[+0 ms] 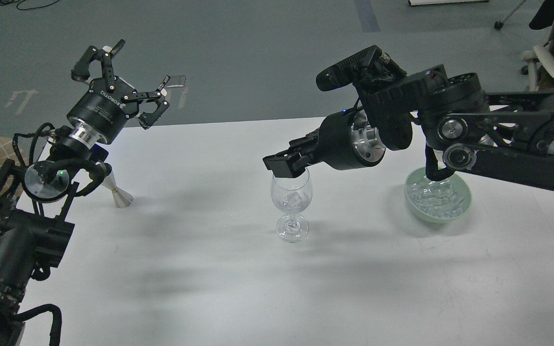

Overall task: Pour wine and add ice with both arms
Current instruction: 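Withdraw the right gripper up and away from the wine glass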

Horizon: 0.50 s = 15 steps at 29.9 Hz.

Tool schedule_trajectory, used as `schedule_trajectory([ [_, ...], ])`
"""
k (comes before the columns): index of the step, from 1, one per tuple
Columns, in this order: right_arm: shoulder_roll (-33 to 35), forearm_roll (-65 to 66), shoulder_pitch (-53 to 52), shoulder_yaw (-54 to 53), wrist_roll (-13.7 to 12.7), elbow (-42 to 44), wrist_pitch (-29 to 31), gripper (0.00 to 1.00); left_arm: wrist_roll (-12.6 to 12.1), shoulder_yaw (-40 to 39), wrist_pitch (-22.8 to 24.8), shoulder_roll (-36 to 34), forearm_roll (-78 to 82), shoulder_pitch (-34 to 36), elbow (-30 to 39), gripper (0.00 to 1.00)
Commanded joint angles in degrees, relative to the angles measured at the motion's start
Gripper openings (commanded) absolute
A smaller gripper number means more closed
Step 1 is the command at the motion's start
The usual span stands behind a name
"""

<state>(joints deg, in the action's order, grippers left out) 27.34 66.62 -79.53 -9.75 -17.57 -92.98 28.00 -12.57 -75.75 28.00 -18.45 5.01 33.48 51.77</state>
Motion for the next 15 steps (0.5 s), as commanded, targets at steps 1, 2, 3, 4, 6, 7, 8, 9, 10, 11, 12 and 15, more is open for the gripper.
schedule_trajectory([
  [1, -0.09, 0.00, 0.08, -1.94, 0.00, 0.43, 0.00, 0.66, 0.00, 0.08, 0.00, 0.08, 0.00, 0.00, 0.00, 0.98],
  [2, -0.09, -0.08, 0.08, -2.90, 0.08, 0.52, 0.00, 0.68, 0.00, 0.08, 0.00, 0.08, 0.00, 0.00, 0.00, 0.98],
  [3, -0.01, -0.08, 0.16, -3.86, 0.08, 0.78, 0.00, 0.77, 0.00, 0.17, 0.00, 0.08, 0.00, 0.00, 0.00, 0.98],
  [4, -0.01, -0.08, 0.16, -3.87, 0.08, 0.78, 0.00, 0.77, 0.00, 0.17, 0.00, 0.08, 0.00, 0.00, 0.00, 0.98],
  [6, 0.08, -0.35, 1.56, -6.06, 0.70, 1.66, 0.00, 0.95, 0.00, 0.17, 0.00, 0.08, 0.00, 0.00, 0.00, 0.98],
  [7, 0.08, -0.35, 2.09, -6.85, 0.70, 1.66, 0.00, 0.95, 0.00, 0.17, 0.00, 0.08, 0.00, 0.00, 0.00, 0.98],
  [8, 0.08, -0.35, 3.66, -8.78, 0.70, 1.92, 0.00, 0.96, 0.00, 0.17, 0.00, 0.08, 0.00, 0.00, 0.00, 0.98],
  [9, 0.08, -0.35, 5.59, -10.97, 0.79, 2.44, 0.00, 0.97, -0.09, 0.25, 0.00, 0.08, 0.00, 0.00, 0.00, 0.98],
  [10, 0.08, -0.35, 5.61, -10.99, 0.79, 2.45, 0.00, 0.97, -0.09, 0.25, 0.00, 0.08, 0.00, 0.00, 0.00, 0.98],
  [11, 0.08, -0.35, 7.61, -13.26, 0.79, 3.06, 0.00, 0.98, -0.09, 0.25, 0.00, 0.08, 0.00, 0.09, 0.00, 0.98],
  [12, 0.08, -0.35, 9.29, -15.37, 0.79, 3.15, 0.00, 0.98, -0.09, 0.34, 0.00, 0.08, 0.00, 0.09, 0.00, 0.98],
  [15, 0.08, -0.35, 13.08, -20.65, 0.88, 3.50, 0.00, 0.98, -0.09, 0.43, 0.00, 0.00, 0.00, 0.27, 0.00, 0.98],
])
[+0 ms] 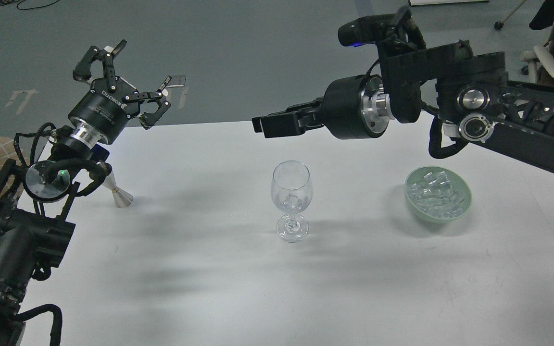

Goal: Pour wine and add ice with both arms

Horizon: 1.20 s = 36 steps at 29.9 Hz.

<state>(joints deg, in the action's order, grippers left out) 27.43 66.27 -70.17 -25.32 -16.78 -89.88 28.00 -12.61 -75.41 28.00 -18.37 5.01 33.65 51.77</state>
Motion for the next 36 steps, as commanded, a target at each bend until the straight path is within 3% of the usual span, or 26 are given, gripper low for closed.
schedule_trajectory([
  [1, -0.01, 0.00, 4.77, -6.57, 0.08, 0.32, 0.00, 0.98, -0.13, 0.09, 0.00, -0.09, 0.00, 0.10, 0.00, 0.98],
  [9, -3.87, -1.05, 15.85, -24.85, 0.87, 4.45, 0.00, 0.98, -0.14, 0.26, 0.00, 0.00, 0.00, 0.10, 0.00, 0.98],
  [13, -7.74, -4.82, 19.89, -36.79, 2.89, 8.40, 0.00, 0.98, -0.14, 0.35, 0.00, -0.09, 0.09, 0.10, 0.00, 0.98],
  [18, -8.71, -9.57, 19.81, -41.39, 5.44, 11.39, 0.00, 0.98, -0.14, 0.35, 0.00, -0.17, 0.09, 0.45, 0.09, 0.98],
  [23, -8.71, -14.23, 19.46, -45.17, 10.44, 15.17, 0.00, 0.98, -0.14, 0.35, 0.00, -0.35, 0.09, 0.54, 0.09, 0.98],
  [29, -8.80, -16.08, 17.00, -49.04, 18.44, 22.29, 0.00, 0.96, -0.14, 0.35, 0.00, -0.53, 0.09, 0.63, 0.09, 0.98],
  [31, -9.15, -16.78, 16.82, -50.26, 23.17, 25.97, 0.00, 0.96, -0.14, 0.35, 0.00, -0.53, 0.09, 0.63, 0.09, 0.98],
  [36, -11.08, -16.87, 15.33, -52.37, 28.37, 32.82, 0.00, 0.93, -0.14, 0.18, 0.00, -0.88, 0.09, 0.71, 0.09, 0.98],
])
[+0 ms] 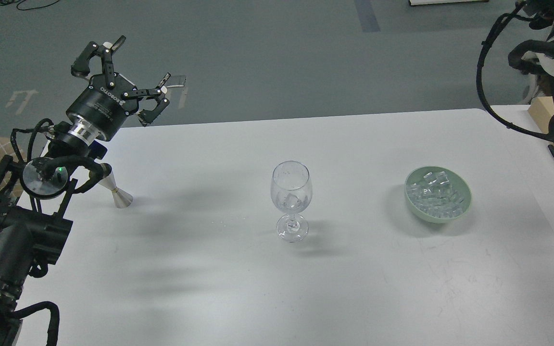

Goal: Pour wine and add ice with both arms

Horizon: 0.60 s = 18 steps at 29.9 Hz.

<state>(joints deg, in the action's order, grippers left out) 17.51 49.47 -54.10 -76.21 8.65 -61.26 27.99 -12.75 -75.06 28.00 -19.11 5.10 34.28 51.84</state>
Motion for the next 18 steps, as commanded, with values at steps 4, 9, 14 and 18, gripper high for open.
schedule_trajectory([
  [4, -4.41, -2.09, -1.71, -4.73, 4.53, 11.41, 0.01, 0.92, 0.00, -0.35, 0.00, 0.04, -0.01, 0.26, 0.01, 0.98],
  [9, -6.78, -9.55, -3.03, -5.00, 4.27, 21.94, 0.01, 0.92, 0.09, -0.70, 0.00, 0.12, -0.09, 0.43, 0.01, 0.98],
  [14, -8.98, -11.15, -5.75, -4.83, 3.30, 31.53, 0.01, 0.93, 0.09, -0.88, 0.00, 0.12, -0.09, 0.96, -0.07, 0.98],
  [18, -11.26, -11.41, -6.55, -4.65, 2.77, 36.73, 0.01, 0.94, 0.09, -0.88, 0.00, 0.12, -0.18, 0.96, -0.07, 0.98],
])
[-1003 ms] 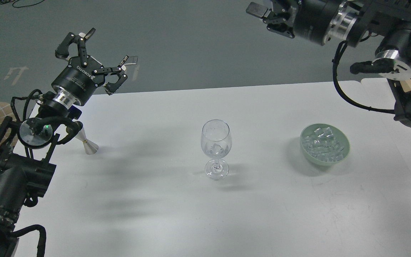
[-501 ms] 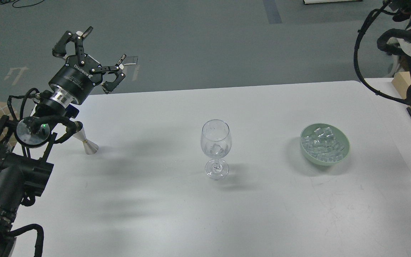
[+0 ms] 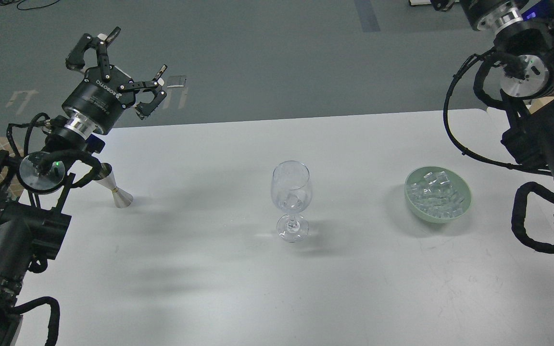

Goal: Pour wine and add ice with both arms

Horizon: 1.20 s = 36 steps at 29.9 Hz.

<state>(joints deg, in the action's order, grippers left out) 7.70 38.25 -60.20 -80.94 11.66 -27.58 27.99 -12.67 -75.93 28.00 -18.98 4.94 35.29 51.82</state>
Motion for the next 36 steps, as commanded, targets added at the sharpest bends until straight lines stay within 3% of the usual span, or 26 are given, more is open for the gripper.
schedule_trajectory([
  [1, -1.81, -0.28, -0.44, 0.08, -0.23, 3.32, 0.01, 0.95, 0.01, 0.00, 0.00, 0.09, -0.10, -0.04, -0.05, 0.98],
  [21, -5.51, -0.45, 5.09, 2.10, -2.08, 1.65, 0.01, 0.98, 0.01, 0.17, 0.00, 0.79, -0.10, -0.92, -2.07, 0.98],
  [33, -5.42, -0.45, 13.88, 2.28, -2.69, -11.27, 0.01, 1.00, 0.01, 0.79, 0.00, 1.23, -0.02, -1.27, -3.74, 0.98],
  [36, -5.51, -0.54, 14.84, 2.28, -5.05, -13.63, 0.01, 1.00, 0.01, 0.79, 0.00, 1.14, -0.02, -1.54, -3.74, 0.98],
])
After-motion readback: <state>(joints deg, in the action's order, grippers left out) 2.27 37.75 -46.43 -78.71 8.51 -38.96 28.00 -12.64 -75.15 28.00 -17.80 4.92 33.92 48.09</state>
